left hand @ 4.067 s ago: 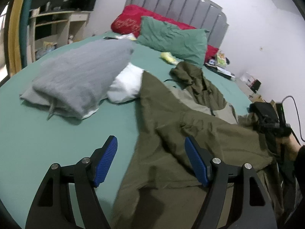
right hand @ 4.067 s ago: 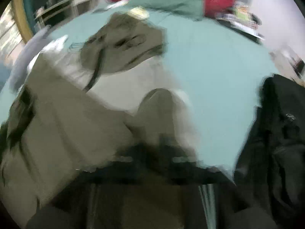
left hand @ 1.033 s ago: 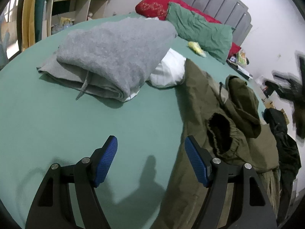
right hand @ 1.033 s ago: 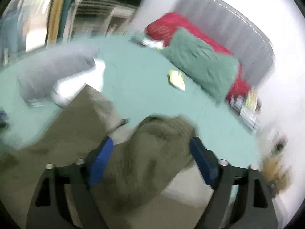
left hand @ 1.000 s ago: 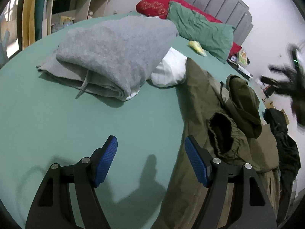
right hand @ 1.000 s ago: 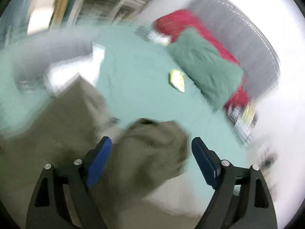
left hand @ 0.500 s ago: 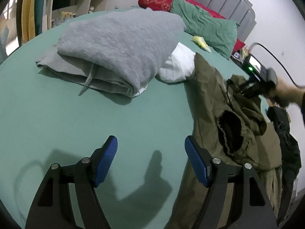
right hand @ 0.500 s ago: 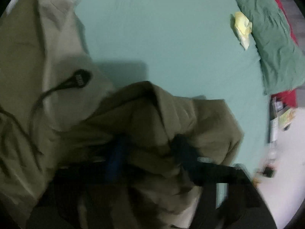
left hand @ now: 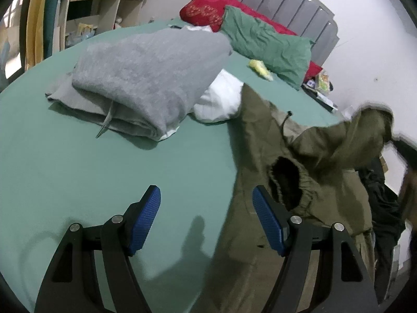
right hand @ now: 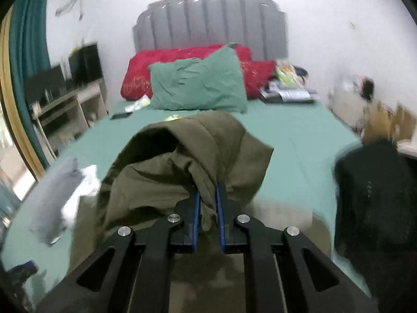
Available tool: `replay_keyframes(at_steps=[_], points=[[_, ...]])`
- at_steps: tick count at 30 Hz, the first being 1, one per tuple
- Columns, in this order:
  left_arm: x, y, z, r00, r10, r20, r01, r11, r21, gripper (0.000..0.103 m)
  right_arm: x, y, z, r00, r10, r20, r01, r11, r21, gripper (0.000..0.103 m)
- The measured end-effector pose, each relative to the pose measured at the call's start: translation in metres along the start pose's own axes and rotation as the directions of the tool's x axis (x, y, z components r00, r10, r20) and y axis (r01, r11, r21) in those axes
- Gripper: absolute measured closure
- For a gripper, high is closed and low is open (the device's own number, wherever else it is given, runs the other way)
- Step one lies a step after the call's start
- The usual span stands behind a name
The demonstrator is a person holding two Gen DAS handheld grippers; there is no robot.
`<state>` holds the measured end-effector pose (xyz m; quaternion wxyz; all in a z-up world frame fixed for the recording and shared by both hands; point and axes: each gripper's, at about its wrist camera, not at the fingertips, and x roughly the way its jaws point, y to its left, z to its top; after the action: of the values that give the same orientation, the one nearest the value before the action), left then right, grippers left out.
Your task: Fold large clothes
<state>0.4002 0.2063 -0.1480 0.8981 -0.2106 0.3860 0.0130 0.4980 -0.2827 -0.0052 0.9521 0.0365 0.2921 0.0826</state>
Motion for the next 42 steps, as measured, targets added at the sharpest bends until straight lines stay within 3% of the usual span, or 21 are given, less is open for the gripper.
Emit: replay_keyframes(at_steps=[2,3,5,7,9,12,15,17,20,22,23,24,26,27,28,31,33,34,36,40,42], points=[[-0.004,-0.004,-0.002,1.000,-0.003,0.011,0.003,1.000,0.011,0.027,-0.022,0.004,-0.058,0.999,0.003,-0.040,-0.006,0.998,-0.060,0.087],[-0.006,-0.005,-0.004,1.000,-0.001,0.015,0.001,1.000,0.015,0.027,-0.030,0.011,-0.099,0.997,-0.014,-0.078,0.005,0.993,-0.122,0.079],[-0.005,-0.005,-0.007,1.000,0.003,0.013,-0.003,1.000,0.020,0.027,-0.029,0.019,-0.155,0.977,-0.024,-0.214,-0.014,0.984,-0.175,0.050],[-0.002,-0.005,-0.010,1.000,0.007,0.005,-0.007,1.000,0.029,0.027,-0.039,0.023,-0.213,0.929,-0.039,-0.368,-0.035,0.981,-0.191,0.045],[0.001,-0.005,-0.014,1.000,0.014,-0.005,-0.014,0.999,0.041,0.027,-0.057,0.025,-0.238,0.916,-0.041,-0.400,-0.052,0.974,-0.220,0.045],[0.005,-0.005,-0.015,1.000,0.015,-0.014,-0.015,0.999,0.048,0.027,-0.089,0.039,-0.232,0.937,-0.080,-0.341,-0.040,0.943,-0.332,0.044],[0.008,-0.007,-0.015,1.000,0.009,-0.020,-0.008,0.999,0.050,0.027,-0.101,0.056,-0.196,0.975,-0.082,-0.204,-0.014,0.902,-0.432,0.040],[0.009,-0.010,-0.014,1.000,0.005,-0.023,-0.004,0.998,0.058,0.027,-0.092,0.075,-0.160,0.992,-0.029,-0.127,-0.035,0.880,-0.474,0.033],[0.013,-0.015,-0.015,1.000,0.001,-0.031,0.002,0.997,0.071,0.027,-0.058,0.098,-0.135,0.995,0.008,-0.102,-0.056,0.877,-0.477,0.033],[0.016,-0.017,-0.015,0.999,0.001,-0.038,0.002,0.997,0.081,0.027,-0.012,0.101,-0.133,0.977,0.018,-0.213,-0.096,0.928,-0.361,0.038],[0.018,-0.018,-0.015,0.999,0.002,-0.044,0.001,0.996,0.085,0.027,0.008,0.099,-0.140,0.958,0.050,-0.284,-0.131,0.953,-0.273,0.053],[0.019,-0.018,-0.015,0.999,0.002,-0.051,0.002,0.996,0.089,0.027,0.031,0.101,-0.155,0.923,0.114,-0.367,-0.181,0.972,-0.153,0.056],[0.020,-0.016,-0.014,0.998,0.002,-0.055,0.003,0.996,0.087,0.027,0.043,0.114,-0.196,0.891,0.125,-0.437,-0.186,0.978,-0.099,0.055],[0.019,-0.014,-0.013,0.999,0.000,-0.054,0.004,0.997,0.083,0.027,0.032,0.120,-0.208,0.920,0.093,-0.380,-0.157,0.977,-0.141,0.055],[0.018,-0.013,-0.013,0.999,-0.001,-0.053,0.005,0.997,0.079,0.027,0.021,0.127,-0.215,0.935,0.084,-0.343,-0.151,0.973,-0.172,0.055],[0.015,-0.006,-0.012,0.999,-0.013,-0.053,0.015,0.998,0.056,0.027,-0.002,0.119,-0.213,0.932,0.159,-0.325,-0.195,0.977,-0.082,0.054],[0.013,-0.003,-0.013,0.998,-0.032,-0.058,0.034,0.999,0.039,0.027,-0.028,0.111,-0.195,0.961,0.177,-0.214,-0.205,0.972,-0.114,0.049],[0.013,-0.002,-0.014,0.997,-0.037,-0.061,0.039,0.999,0.034,0.027,-0.041,0.108,-0.182,0.984,0.124,-0.128,-0.145,0.975,-0.170,0.040],[0.011,-0.001,-0.016,0.998,-0.039,-0.058,0.040,0.999,0.031,0.027,-0.049,0.094,-0.160,0.999,0.039,-0.007,-0.040,0.977,-0.209,0.029],[0.011,-0.005,-0.020,0.997,-0.036,-0.061,0.039,0.998,0.042,0.027,0.000,0.050,-0.117,0.999,-0.012,-0.035,0.009,0.996,-0.093,0.028],[0.014,-0.009,-0.021,0.997,-0.031,-0.070,0.035,0.998,0.052,0.027,0.033,0.034,-0.108,0.994,0.056,-0.097,-0.056,0.998,0.005,0.028]])
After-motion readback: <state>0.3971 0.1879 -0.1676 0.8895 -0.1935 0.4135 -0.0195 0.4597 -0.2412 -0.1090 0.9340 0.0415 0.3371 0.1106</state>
